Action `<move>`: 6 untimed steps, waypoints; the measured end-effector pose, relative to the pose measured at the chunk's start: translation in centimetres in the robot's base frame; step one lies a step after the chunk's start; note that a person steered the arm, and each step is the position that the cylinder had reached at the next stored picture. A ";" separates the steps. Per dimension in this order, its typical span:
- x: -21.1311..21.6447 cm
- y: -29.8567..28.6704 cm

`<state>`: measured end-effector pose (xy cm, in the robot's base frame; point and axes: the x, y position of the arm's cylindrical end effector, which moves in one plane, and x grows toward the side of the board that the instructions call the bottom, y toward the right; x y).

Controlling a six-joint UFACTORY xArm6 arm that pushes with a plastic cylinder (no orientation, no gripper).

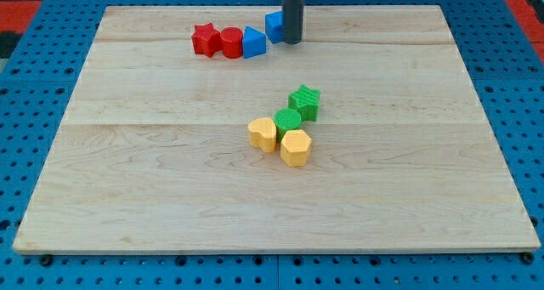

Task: Move the blue cube into the blue triangle

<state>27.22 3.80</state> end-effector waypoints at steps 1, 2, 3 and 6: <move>-0.8 4.5; -3.4 8.4; -7.4 8.2; -4.6 -1.9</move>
<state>22.61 1.89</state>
